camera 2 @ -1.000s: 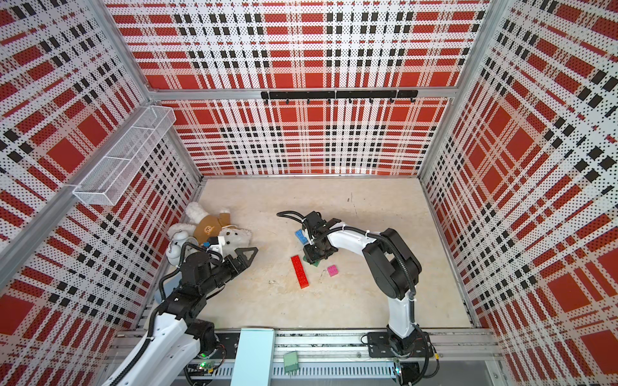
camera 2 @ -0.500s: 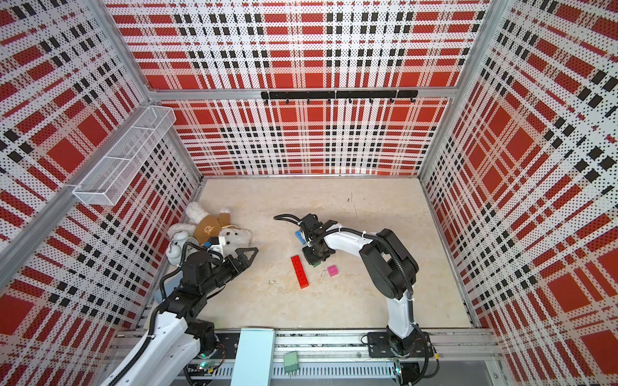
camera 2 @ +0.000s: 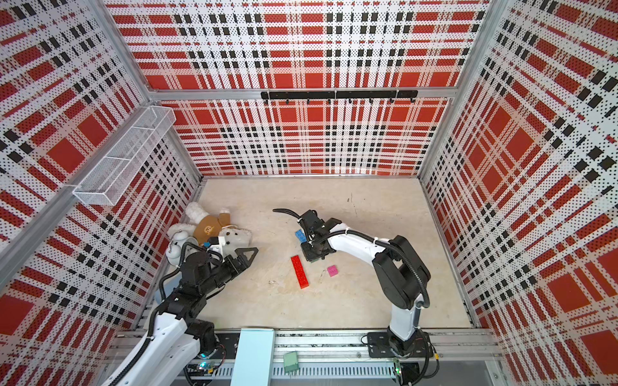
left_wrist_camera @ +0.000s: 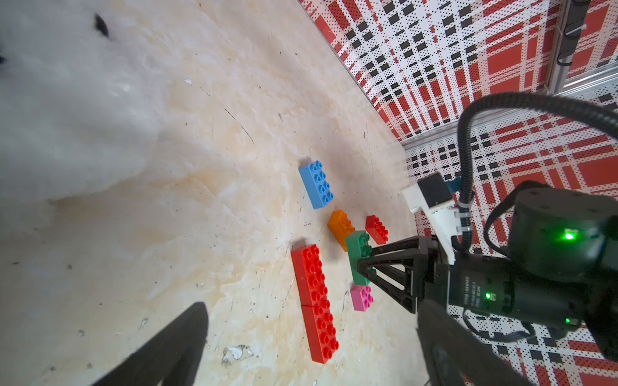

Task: Assemble a small pinwheel with lego
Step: Pick up the lego brick from the center of the board, then assemble the lego brick with the lego brick.

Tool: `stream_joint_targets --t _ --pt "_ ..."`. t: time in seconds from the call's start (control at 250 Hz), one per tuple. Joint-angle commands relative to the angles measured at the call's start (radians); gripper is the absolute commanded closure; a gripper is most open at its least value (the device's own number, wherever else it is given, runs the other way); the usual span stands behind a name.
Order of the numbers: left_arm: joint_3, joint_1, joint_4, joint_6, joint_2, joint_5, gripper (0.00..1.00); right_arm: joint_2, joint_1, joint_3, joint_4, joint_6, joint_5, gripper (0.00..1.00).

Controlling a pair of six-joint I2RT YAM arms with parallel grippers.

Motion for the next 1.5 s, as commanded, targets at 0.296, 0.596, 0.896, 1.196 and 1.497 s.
stream_joint_targets --t 0.296,0.596,0.896,1.196,1.497 --pt "-0.002 0.012 -0.040 0.036 -0.019 -0.001 0.00 0.044 0.074 0.050 -0.014 0.076 -0.031 0.77" --pt "0.002 0.012 -0.044 0.039 -0.020 0.000 0.01 0.057 0.083 0.031 -0.018 0.097 -0.025 0.79" --pt "0.002 0.011 -0.042 0.037 -0.019 0.000 0.01 0.067 0.099 0.009 -0.004 0.128 -0.013 0.80" --pt "0.001 0.009 -0.045 0.039 -0.023 -0.003 0.01 0.075 0.105 0.004 -0.011 0.153 0.008 0.81" --pt "0.005 0.010 -0.045 0.040 -0.019 -0.009 0.01 0.082 0.104 0.004 -0.018 0.162 0.013 0.81"
